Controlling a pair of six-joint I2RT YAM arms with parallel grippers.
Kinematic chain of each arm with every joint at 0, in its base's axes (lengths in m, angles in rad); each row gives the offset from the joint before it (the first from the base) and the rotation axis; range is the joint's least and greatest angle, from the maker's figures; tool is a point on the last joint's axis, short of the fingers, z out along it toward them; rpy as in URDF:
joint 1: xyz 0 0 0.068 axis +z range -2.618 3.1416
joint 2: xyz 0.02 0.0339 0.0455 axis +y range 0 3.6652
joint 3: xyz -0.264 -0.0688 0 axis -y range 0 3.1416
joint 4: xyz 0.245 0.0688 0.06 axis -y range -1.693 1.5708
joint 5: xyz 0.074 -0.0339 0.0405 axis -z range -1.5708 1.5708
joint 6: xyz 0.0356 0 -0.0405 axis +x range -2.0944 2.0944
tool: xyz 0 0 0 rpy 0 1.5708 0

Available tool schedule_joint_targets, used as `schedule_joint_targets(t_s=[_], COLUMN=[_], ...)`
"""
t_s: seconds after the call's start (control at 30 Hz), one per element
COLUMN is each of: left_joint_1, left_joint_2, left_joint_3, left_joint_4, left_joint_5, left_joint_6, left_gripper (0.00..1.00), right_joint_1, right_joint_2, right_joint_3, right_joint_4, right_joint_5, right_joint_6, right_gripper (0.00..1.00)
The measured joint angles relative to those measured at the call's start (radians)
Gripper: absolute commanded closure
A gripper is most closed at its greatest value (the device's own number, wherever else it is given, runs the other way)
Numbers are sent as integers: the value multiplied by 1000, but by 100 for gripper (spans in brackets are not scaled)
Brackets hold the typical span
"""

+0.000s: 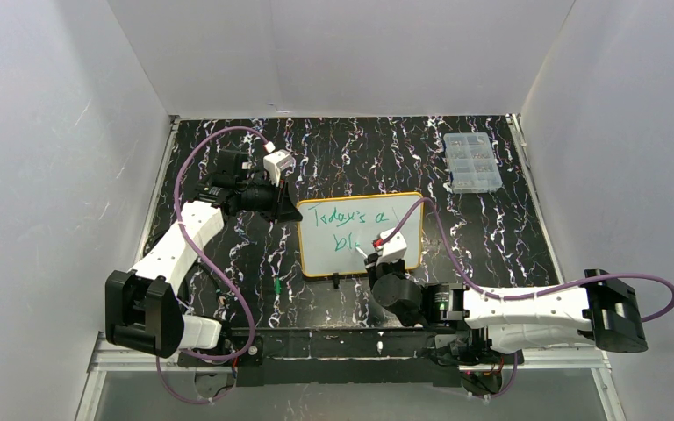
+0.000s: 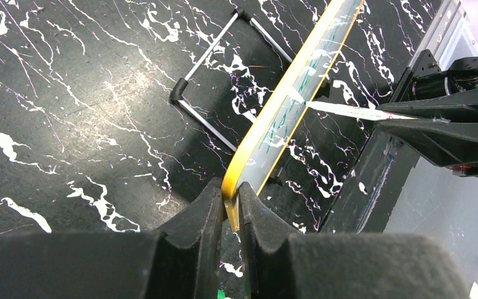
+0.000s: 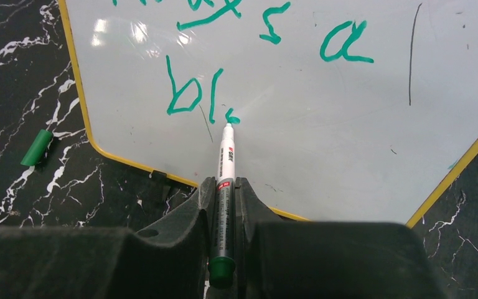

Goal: Write a sentence on the whiteboard

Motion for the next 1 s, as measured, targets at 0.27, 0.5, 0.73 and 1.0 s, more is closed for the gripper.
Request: schedule_joint_targets(t_s=[0.27,0.5,0.73,1.0], left_joint_1=[0,0,0,0], left_joint_2=[0,0,0,0], left_joint_3=[0,0,0,0], left_joint_4=[0,0,0,0], left_joint_5=[0,1,1,1], left_joint_6=[0,0,0,0], left_gripper=[100,100,100,100], right_joint_1=[5,5,4,4], right_joint_2=[-10,-34,-116,-119], right_joint_3=[0,0,-45,-53], right_joint_4=[-48,-84,-16,18], right_joint_5=[2,7,-28,11], right_joint_6=[24,23,-40,-61], right_gripper=[99,99,99,99])
